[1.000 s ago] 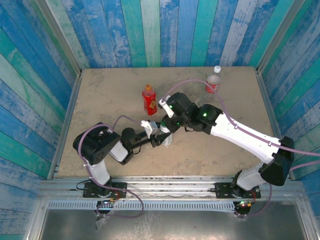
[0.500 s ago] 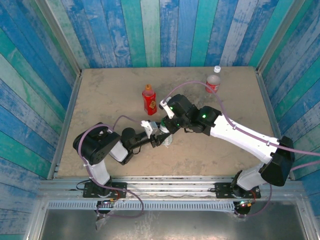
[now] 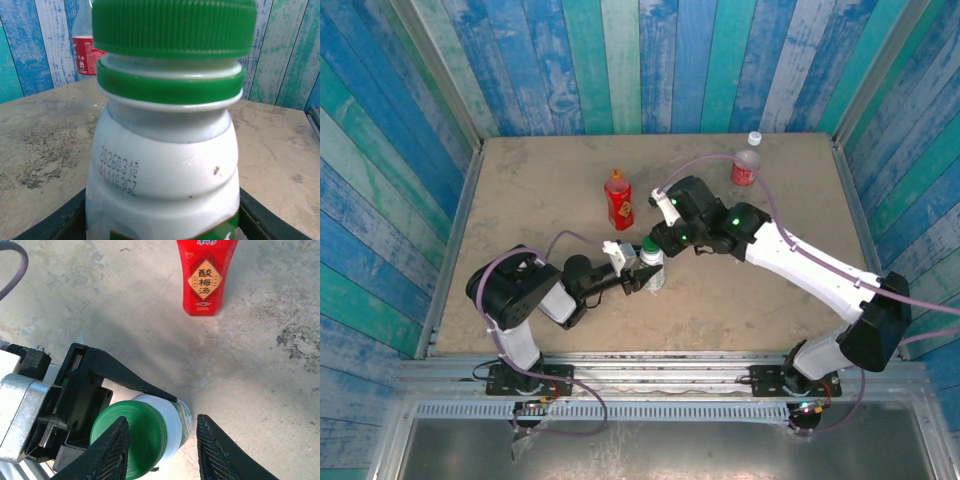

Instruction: Screw on the bottle caps

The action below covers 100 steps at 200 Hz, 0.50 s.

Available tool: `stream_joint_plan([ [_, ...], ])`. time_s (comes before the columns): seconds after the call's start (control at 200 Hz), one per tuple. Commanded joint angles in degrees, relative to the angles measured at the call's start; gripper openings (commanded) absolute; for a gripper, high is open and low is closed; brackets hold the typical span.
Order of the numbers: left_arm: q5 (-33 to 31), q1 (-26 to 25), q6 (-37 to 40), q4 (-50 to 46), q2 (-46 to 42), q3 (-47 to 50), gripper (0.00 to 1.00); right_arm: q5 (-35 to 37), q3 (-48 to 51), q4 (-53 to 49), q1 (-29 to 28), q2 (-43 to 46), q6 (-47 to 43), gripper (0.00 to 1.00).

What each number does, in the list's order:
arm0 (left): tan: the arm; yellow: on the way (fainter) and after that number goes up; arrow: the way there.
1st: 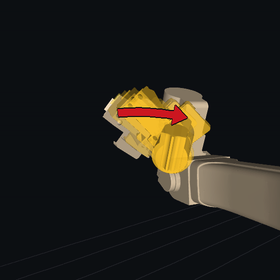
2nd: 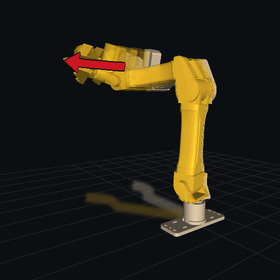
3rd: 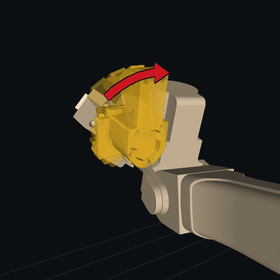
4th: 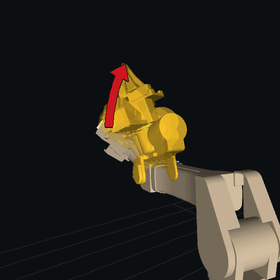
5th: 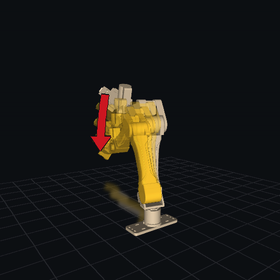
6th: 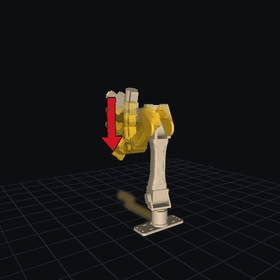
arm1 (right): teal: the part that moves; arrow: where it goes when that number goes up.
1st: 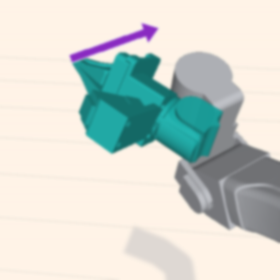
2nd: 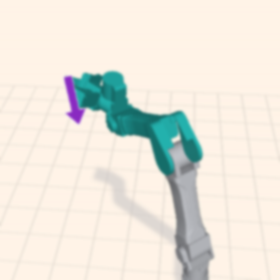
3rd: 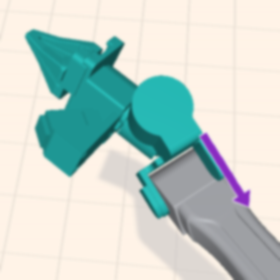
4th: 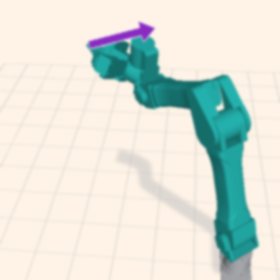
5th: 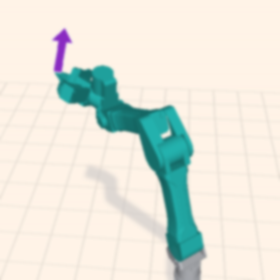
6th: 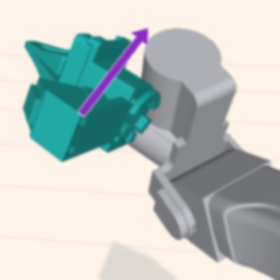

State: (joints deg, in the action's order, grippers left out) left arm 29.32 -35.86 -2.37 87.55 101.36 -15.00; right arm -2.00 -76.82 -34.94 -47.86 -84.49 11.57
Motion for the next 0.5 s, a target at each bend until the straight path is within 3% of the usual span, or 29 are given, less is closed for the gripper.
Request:
stream_joint_plan([
  [0.0,1.4,-0.3,0.0,-5.8,0.4,0.2,0.58,-4.1,0.2,0.6,1.1,-1.1,0.9,0.39],
  [0.496,0.4,-0.3,-2.2,-6.2,0.5,-0.3,0.55,-13.2,8.7,1.2,3.0,2.2,4.6,0.21],
])
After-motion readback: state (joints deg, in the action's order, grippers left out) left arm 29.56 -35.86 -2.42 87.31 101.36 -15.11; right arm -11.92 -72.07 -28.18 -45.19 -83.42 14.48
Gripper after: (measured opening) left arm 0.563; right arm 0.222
